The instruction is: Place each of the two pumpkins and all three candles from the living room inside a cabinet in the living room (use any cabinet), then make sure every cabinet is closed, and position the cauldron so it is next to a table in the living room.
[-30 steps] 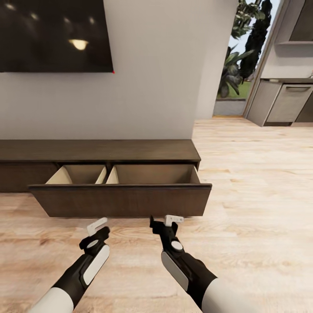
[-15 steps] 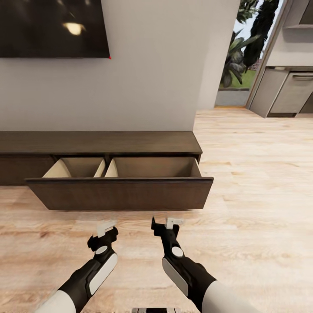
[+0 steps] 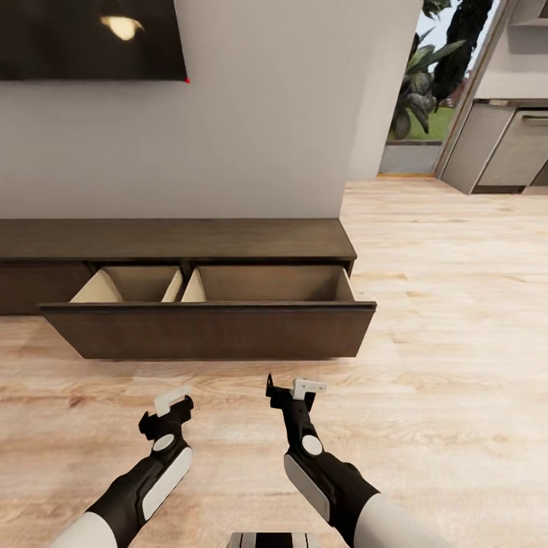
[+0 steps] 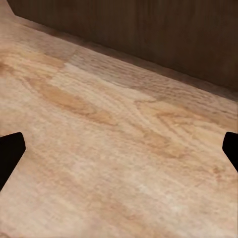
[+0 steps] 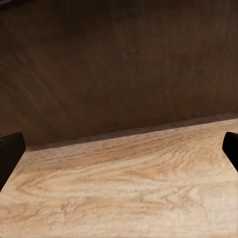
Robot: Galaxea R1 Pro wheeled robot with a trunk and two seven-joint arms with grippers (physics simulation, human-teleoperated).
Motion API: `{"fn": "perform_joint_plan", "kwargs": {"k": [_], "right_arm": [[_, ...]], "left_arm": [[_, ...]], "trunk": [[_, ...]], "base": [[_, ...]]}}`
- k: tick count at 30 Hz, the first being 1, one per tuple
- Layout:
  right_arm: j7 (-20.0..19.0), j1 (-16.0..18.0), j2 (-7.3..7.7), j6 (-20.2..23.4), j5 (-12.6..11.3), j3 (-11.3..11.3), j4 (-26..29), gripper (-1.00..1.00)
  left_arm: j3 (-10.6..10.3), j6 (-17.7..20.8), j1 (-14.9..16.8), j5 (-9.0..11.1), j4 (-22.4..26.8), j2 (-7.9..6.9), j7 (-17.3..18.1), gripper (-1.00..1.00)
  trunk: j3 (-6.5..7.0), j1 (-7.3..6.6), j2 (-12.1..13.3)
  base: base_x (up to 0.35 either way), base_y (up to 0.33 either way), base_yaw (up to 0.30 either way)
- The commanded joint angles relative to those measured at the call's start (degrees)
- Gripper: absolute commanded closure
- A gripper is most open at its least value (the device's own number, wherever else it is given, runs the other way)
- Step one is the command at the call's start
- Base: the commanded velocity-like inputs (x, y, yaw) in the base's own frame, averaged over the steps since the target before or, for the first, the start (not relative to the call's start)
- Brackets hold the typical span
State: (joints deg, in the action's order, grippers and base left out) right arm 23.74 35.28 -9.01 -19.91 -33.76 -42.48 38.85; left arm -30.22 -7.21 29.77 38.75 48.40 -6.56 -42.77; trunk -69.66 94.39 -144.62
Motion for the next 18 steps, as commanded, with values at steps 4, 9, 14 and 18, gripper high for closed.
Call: {"fn": "perform_joint_plan", "kwargs": {"k": [4,9,14,18], "right_arm": [[-0.45,-0.18,0.33,-1.48,1.24,-0.40,0.00,-1.00],[-0.53,-0.36,0.47,-2.91,3.62,-0.41,-0.07,-1.00],[-0.61,-0.39,0.48,-3.66,4.02,-0.41,-0.29,-1.00],[-0.63,-0.39,0.49,-3.75,4.12,-0.41,-0.34,-1.00]], "left_arm": [[-0.39,-1.70,-0.93,0.48,0.92,-0.69,-0.32,-1.00],[-0.53,-1.90,-1.27,0.31,1.51,-0.80,-0.38,-1.00],[-0.75,-1.98,-2.09,-3.71,1.70,-0.70,-0.57,-1.00],[-0.87,-2.91,-2.97,-8.19,1.83,-0.40,-0.99,-1.00]], "trunk": [[-0.04,-0.01,-0.02],[-0.04,-0.01,-0.02],[-0.04,-0.01,-0.02],[-0.04,-0.01,-0.02]], "base": [[0.000,0.000,0.000],[0.000,0.000,0.000],[0.051,0.023,0.000],[0.180,0.084,0.000]]}}
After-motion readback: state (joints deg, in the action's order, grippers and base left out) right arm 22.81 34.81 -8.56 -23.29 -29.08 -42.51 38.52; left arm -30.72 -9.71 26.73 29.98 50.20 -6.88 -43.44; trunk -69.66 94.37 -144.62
